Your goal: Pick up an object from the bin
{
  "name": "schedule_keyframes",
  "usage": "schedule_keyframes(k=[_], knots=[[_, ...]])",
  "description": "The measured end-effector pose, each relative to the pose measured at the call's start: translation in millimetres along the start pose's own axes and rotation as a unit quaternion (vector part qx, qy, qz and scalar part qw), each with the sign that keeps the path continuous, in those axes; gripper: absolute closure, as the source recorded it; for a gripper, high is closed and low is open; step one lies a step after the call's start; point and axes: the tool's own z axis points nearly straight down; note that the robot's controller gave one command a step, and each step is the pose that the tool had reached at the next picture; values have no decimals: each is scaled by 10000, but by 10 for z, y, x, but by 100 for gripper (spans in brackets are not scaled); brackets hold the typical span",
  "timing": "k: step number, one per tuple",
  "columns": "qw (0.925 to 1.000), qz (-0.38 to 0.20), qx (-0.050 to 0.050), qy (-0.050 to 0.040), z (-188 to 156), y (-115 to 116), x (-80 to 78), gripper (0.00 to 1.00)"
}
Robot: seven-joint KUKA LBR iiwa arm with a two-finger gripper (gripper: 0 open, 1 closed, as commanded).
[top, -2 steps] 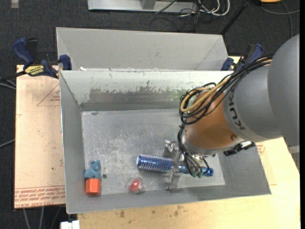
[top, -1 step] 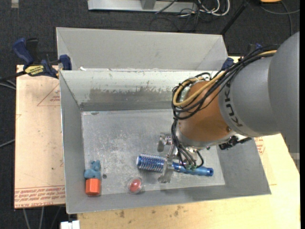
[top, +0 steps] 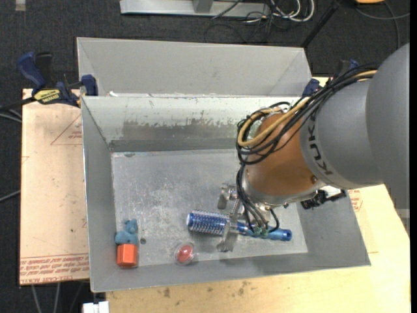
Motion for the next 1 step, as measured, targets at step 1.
schedule_keyframes(k=[1], knots=[[10000,-44,5,5,317,55,-99,0]])
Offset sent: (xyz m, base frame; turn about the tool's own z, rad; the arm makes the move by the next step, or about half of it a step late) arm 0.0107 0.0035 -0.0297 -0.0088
